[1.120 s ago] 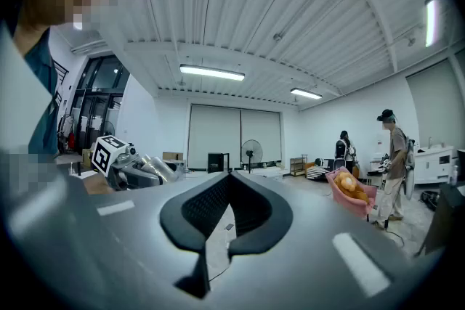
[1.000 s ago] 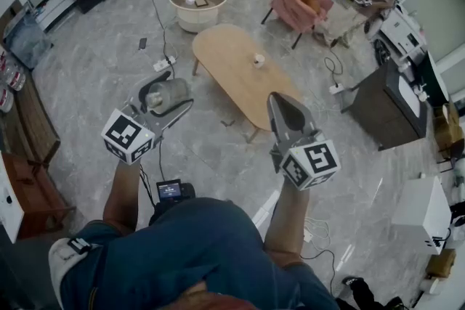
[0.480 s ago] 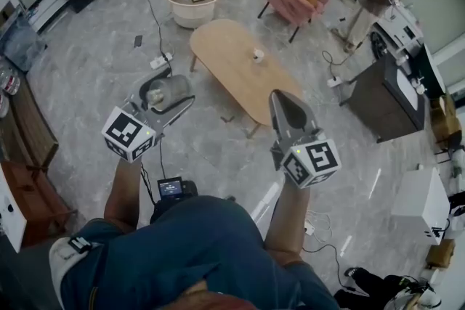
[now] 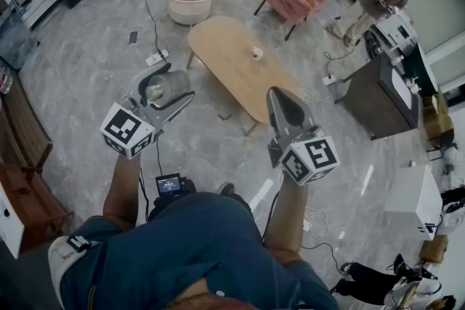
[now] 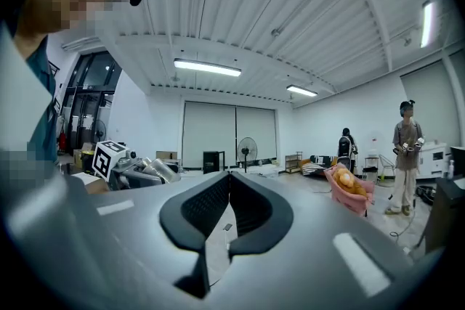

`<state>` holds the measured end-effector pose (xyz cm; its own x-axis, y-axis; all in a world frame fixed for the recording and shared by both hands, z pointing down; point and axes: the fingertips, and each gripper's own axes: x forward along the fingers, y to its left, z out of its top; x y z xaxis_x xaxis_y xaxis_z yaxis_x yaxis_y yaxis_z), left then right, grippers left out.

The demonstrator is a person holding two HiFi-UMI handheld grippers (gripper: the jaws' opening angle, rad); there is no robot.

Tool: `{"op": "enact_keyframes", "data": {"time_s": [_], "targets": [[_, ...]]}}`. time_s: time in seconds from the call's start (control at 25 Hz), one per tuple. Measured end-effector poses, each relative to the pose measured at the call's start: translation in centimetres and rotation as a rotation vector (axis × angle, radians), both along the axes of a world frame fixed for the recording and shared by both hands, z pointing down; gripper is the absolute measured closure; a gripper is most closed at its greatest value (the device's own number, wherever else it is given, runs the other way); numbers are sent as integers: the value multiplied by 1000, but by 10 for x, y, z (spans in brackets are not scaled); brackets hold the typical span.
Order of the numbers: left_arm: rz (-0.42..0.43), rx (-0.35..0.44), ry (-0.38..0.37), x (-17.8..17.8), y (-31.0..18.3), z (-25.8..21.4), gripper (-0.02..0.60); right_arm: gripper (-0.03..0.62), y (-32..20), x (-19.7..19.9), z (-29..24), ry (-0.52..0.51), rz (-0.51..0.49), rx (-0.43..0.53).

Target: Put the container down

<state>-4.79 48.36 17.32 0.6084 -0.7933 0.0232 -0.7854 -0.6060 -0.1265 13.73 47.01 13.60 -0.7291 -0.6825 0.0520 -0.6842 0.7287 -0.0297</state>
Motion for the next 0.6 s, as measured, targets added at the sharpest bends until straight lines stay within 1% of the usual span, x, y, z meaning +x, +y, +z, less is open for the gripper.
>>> {"op": "enact_keyframes", "data": {"time_s": [0.28, 0.6], "targets": [[-36, -19, 2, -18, -14, 8, 245, 583, -25, -16, 9, -9, -23, -24], [-103, -37, -28, -27, -52, 11, 245, 583, -81, -24, 12, -51, -83, -26]]}}
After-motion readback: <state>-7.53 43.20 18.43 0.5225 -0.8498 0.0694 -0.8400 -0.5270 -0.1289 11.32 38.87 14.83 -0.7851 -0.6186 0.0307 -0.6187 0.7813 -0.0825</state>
